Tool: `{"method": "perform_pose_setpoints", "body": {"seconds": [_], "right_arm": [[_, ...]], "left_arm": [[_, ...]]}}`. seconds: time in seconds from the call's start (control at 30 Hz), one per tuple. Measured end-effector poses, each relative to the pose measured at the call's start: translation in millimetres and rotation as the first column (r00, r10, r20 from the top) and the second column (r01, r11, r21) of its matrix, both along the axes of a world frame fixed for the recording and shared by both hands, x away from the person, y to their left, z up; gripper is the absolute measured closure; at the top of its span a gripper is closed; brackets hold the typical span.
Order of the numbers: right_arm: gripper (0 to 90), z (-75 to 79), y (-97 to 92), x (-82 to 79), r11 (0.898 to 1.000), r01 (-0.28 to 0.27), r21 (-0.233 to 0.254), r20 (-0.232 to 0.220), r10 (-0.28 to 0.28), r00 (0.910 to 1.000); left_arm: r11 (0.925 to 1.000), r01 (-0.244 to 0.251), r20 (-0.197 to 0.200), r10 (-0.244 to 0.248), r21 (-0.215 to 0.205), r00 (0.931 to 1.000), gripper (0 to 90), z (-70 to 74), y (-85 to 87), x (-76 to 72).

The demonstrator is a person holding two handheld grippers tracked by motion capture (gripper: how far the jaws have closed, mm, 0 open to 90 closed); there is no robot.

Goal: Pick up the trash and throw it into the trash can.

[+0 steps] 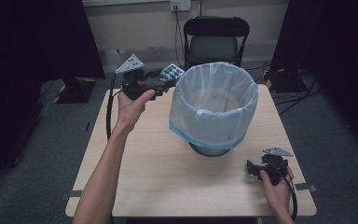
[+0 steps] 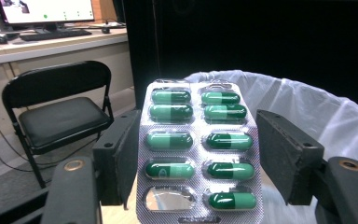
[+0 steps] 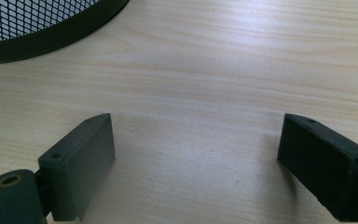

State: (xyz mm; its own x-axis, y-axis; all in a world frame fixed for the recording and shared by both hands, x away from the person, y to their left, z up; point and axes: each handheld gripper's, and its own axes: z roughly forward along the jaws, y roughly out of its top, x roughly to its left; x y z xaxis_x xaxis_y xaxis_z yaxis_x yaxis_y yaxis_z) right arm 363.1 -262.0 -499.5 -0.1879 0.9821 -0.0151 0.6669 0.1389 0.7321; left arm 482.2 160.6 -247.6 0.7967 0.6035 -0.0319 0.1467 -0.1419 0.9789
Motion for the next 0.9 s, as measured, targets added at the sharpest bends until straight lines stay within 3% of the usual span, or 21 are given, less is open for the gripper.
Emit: {"method": "perform_pose_setpoints", "body": {"seconds": [0.13, 0.2, 0.43, 0.5, 0.8, 0.9], "right_arm": [[9.8, 0.0, 0.0, 0.0, 1.0, 0.0, 0.0, 0.0, 0.0, 1.0], [9.8, 0.0, 0.0, 0.0, 1.0, 0.0, 0.0, 0.0, 0.0, 1.0], [9.8, 0.0, 0.0, 0.0, 1.0, 0.0, 0.0, 0.0, 0.0, 1.0], [9.8, 0.0, 0.0, 0.0, 1.0, 0.0, 0.0, 0.0, 0.0, 1.0], [9.8, 0.0, -0.1, 0.0, 1.0, 0.0, 0.0, 0.0, 0.0, 1.0], [9.8, 0.0, 0.0, 0.0, 1.0, 0.0, 0.0, 0.0, 0.0, 1.0]], "left_arm": [[0.998, 0.06, -0.007, -0.06, -0.02, 0.9981, 34.1, 7.8, -17.1, 2.1], [0.9947, 0.103, -0.006, -0.103, 0.0, 0.9947, 34.0, 9.6, -33.4, 1.9], [0.9889, 0.148, -0.036, -0.148, 0.0, 0.9883, 34.0, 15.8, -61.1, 6.4], [0.9841, 0.176, -0.05, -0.175, 0.02, 0.9833, 34.0, 19.8, -75.4, 10.0], [0.9712, 0.233, -0.077, -0.229, 0.051, 0.9705, 33.9, 8.7, -91.2, 14.8], [0.9764, 0.209, -0.078, -0.205, 0.054, 0.9757, 31.1, 5.5, -90.9, 17.4]]}}
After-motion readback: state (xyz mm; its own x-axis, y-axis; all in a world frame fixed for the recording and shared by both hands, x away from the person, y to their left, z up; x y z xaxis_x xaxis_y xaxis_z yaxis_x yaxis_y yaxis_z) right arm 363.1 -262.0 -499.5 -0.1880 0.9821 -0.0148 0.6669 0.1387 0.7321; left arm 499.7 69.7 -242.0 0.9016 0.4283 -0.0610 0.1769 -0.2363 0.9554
